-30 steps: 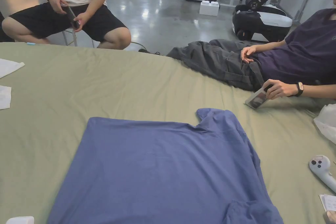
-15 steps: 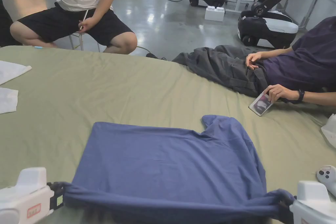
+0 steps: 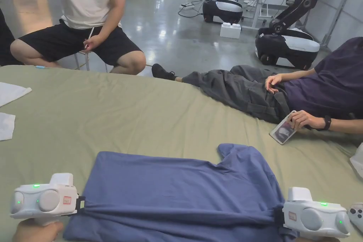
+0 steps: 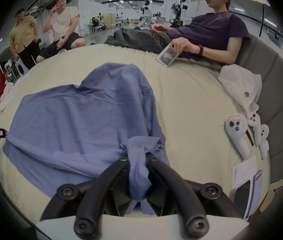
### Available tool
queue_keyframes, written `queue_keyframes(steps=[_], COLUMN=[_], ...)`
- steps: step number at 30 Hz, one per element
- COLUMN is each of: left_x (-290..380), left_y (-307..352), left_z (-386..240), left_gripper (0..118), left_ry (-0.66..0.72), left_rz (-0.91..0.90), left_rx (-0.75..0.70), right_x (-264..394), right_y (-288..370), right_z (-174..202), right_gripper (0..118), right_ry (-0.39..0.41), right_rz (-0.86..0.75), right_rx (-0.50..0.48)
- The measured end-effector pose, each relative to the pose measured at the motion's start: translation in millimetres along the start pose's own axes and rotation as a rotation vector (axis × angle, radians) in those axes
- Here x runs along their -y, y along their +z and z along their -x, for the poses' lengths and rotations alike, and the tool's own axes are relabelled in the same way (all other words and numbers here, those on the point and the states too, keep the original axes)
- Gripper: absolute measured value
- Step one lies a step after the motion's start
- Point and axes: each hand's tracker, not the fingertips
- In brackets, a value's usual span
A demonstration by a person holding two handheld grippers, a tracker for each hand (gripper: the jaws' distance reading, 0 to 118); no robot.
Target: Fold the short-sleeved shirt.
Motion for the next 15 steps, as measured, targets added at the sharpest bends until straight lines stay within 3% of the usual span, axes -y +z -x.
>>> queue_keyframes(steps=[2,4,5,7,9,13,15], left_x=[1,1,1,-1,-2,9,23], left_y=[-7,-7,-5,6,20,69,99], left_z=[0,-1,-2,0,-2,-9,-14], left_gripper=[2,5,13,42,60,58,51], left_ry=[-0.005,-0.004,-0.003,0.009,0.003,-0.017,-0.024], left_rz=[0.017,0.012,0.008,-0.044,-0.098,-0.291,-0.421], left_rx=[0.001,-0.002,-0.001,-0.002,-0.001,0.043,0.047], right_x=[3,5,5,6,7,20,32], right_y=[-6,-5,-1,10,25,66,91], right_z=[1,1,2,2,4,14,22], right_gripper=[13,26,36,58,62,62,59], right_ry=[-0.003,-0.015,-0.012,-0.007,-0.010,-0.007,-0.029], right_rz=[0.002,-0.003,-0.019,-0.102,-0.178,-0.381,-0.503], right_rx=[0.005,0.009,0.018,0.026,0.013,-0.013,-0.008])
